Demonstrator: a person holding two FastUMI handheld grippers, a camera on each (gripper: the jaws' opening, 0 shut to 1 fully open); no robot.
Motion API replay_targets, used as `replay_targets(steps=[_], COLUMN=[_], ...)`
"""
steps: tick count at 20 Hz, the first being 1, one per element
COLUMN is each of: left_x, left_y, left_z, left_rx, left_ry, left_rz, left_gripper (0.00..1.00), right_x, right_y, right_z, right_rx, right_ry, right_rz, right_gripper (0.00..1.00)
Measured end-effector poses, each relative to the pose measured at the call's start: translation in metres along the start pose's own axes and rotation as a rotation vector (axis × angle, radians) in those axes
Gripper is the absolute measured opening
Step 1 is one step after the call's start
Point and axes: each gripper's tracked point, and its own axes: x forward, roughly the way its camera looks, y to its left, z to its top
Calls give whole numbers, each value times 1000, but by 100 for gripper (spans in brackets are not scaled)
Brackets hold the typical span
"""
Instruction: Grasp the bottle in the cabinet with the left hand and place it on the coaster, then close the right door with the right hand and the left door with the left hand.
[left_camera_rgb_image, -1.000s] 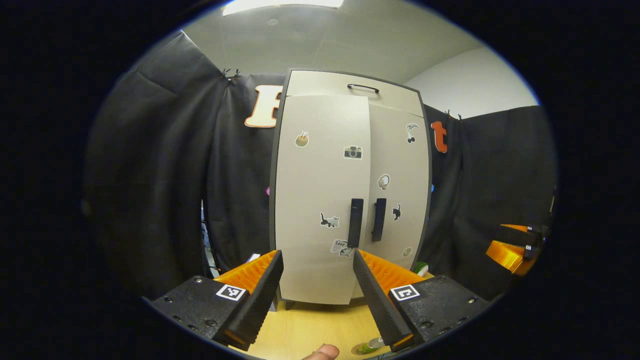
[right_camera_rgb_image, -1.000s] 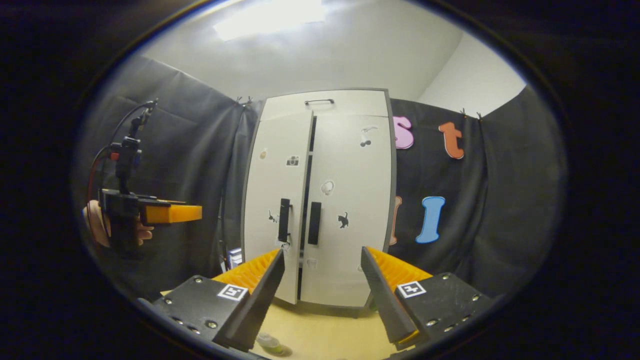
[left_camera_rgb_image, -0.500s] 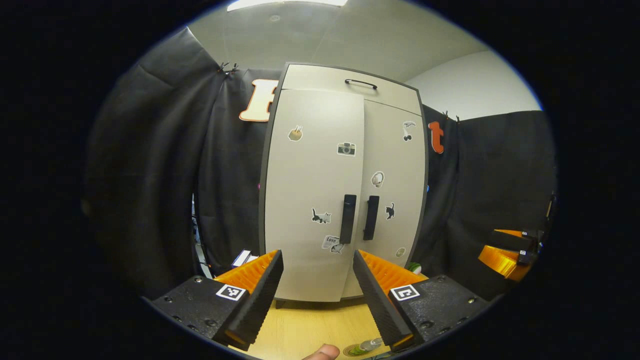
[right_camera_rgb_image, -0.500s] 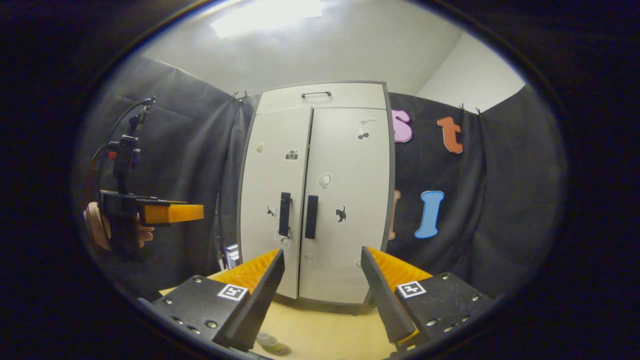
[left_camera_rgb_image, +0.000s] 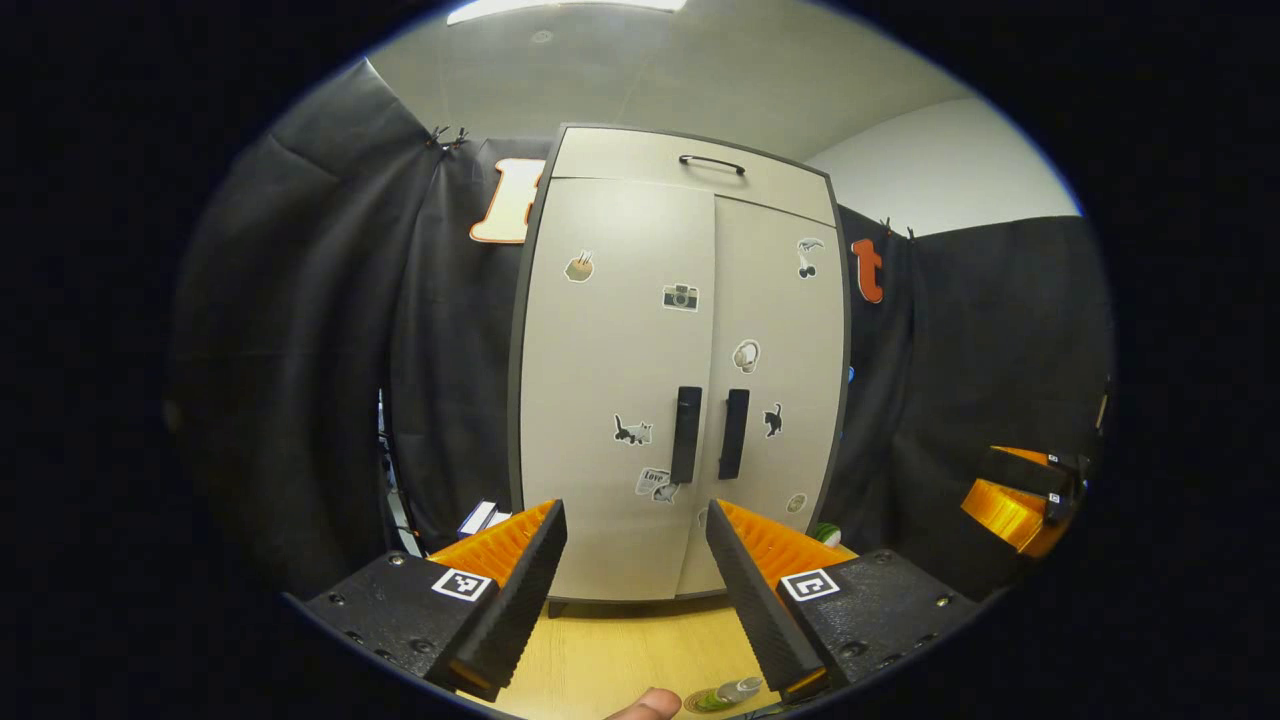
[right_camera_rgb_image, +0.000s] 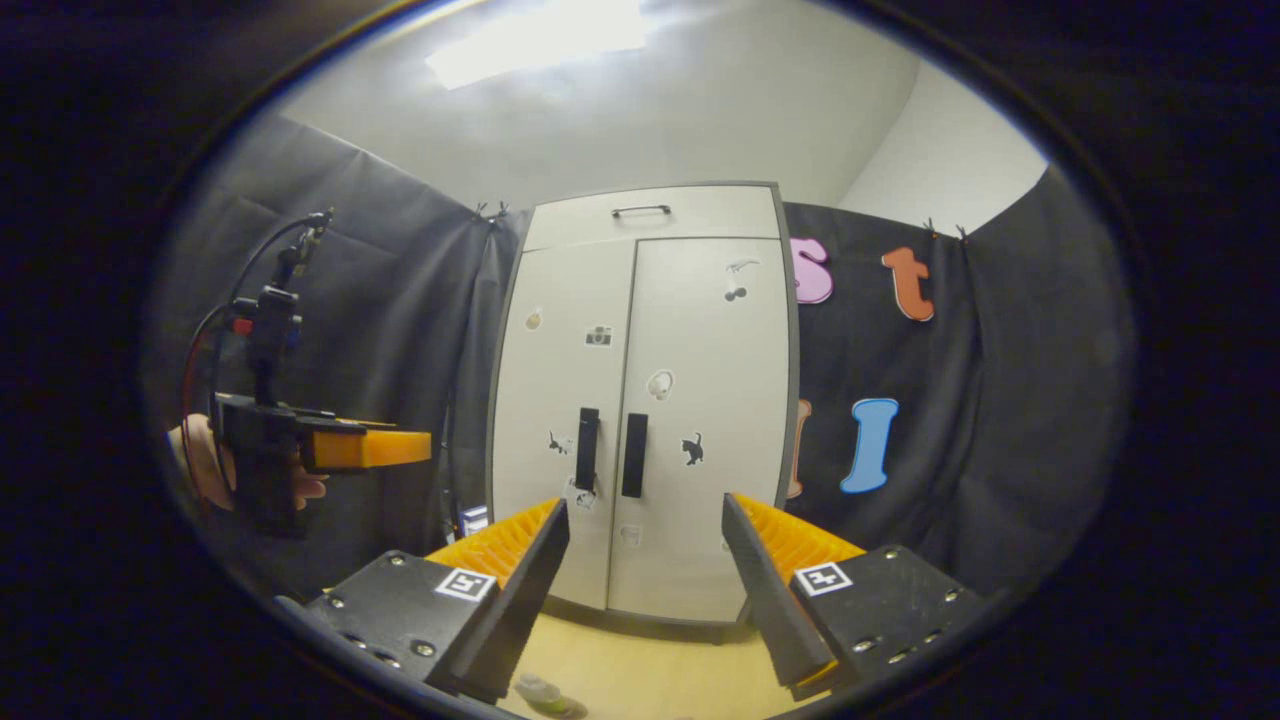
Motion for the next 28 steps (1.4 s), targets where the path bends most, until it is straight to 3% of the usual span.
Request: replay_targets(steps=[9,12,15,28], left_x=[-5,-7,-8,-11], left_y=[1,-1,-3,-2], left_z=[-3,-2,0,-2], left_rx=[0,-2,7,19], left_ry=[6,5,-3,5], left_rz=[6,4,5,-1], left_gripper=[90,90,90,90], right_x=[1,0,1,5], right_y=[3,1,-6,-2], right_z=[-6,3,1,2], right_rx=[21,52,76,86], right_ry=[21,-6,8,-10], right_rz=[-1,2,-25,-19], right_gripper=[90,96,90,90])
